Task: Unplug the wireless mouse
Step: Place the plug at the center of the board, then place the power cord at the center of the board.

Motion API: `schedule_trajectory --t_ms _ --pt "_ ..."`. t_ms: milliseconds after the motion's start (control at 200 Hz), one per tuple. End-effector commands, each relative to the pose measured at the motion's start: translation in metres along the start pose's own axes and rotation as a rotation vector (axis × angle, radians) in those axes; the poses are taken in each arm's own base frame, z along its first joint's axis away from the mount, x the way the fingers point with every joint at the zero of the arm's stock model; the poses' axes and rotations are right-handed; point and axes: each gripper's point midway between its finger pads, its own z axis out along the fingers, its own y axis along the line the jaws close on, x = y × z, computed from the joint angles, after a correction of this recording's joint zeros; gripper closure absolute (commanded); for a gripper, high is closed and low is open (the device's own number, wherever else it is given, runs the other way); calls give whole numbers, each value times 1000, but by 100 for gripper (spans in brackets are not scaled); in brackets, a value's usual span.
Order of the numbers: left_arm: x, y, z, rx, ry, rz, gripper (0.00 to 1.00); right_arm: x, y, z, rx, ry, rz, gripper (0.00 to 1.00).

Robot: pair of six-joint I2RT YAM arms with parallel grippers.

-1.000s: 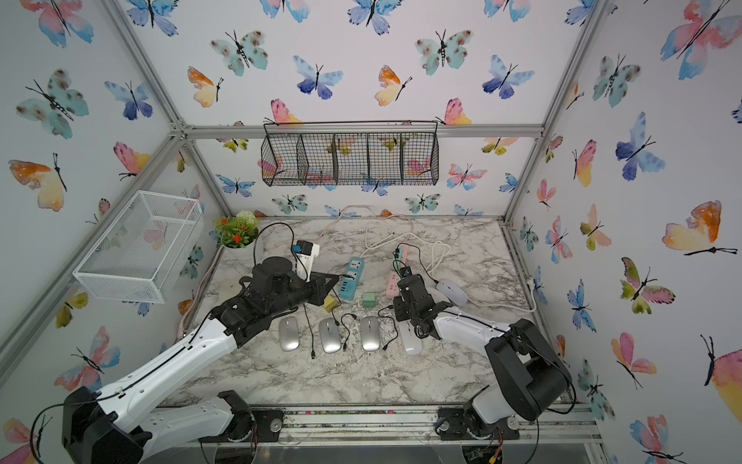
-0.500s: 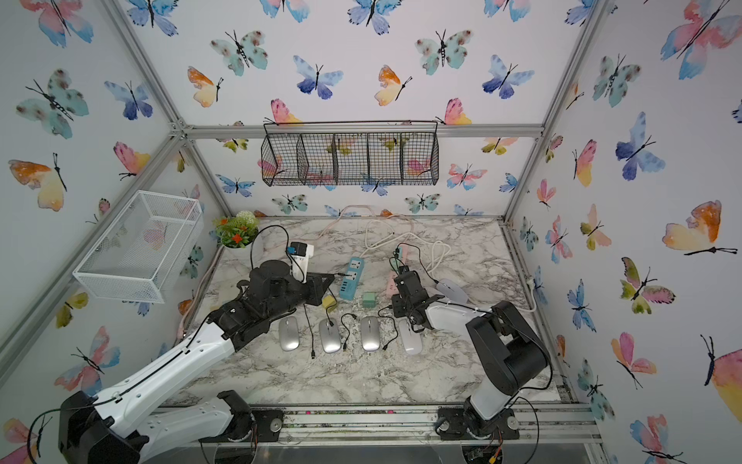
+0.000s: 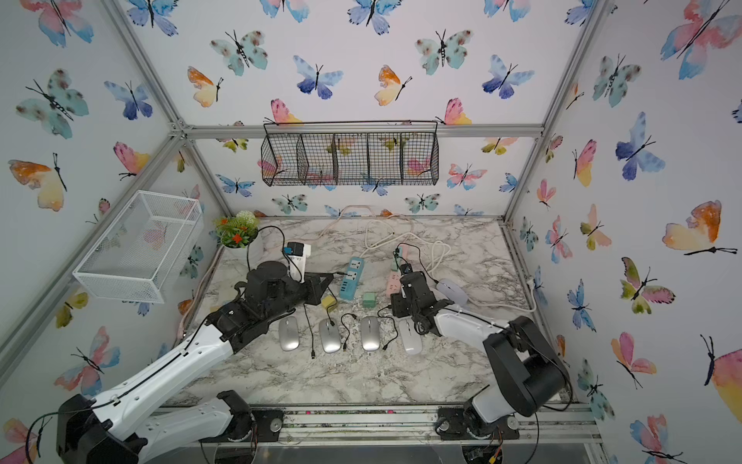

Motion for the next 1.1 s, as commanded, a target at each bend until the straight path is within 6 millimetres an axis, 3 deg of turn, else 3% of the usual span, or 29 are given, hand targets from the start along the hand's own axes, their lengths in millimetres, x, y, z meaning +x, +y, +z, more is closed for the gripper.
schedule_trajectory --t_ms 0,250,355,576,841,1091 --pt "-15 -19 0 111 -42 -39 100 -25 51 -35 -300 -151 -91 30" --pt "-24 -44 14 261 -21 -111 100 -53 103 -108 -633 -397 -198 28" --pt "-23 -50 17 308 -10 -142 100 -57 116 -127 -726 -461 -243 28" --pt "-17 -58 20 362 19 -157 100 -58 138 -138 -882 -495 -325 32" --pt "-11 -59 19 378 37 -163 100 -73 153 -127 -929 -513 -333 39" --pt "-10 -62 18 387 39 -161 100 -80 164 -117 -958 -509 -327 58"
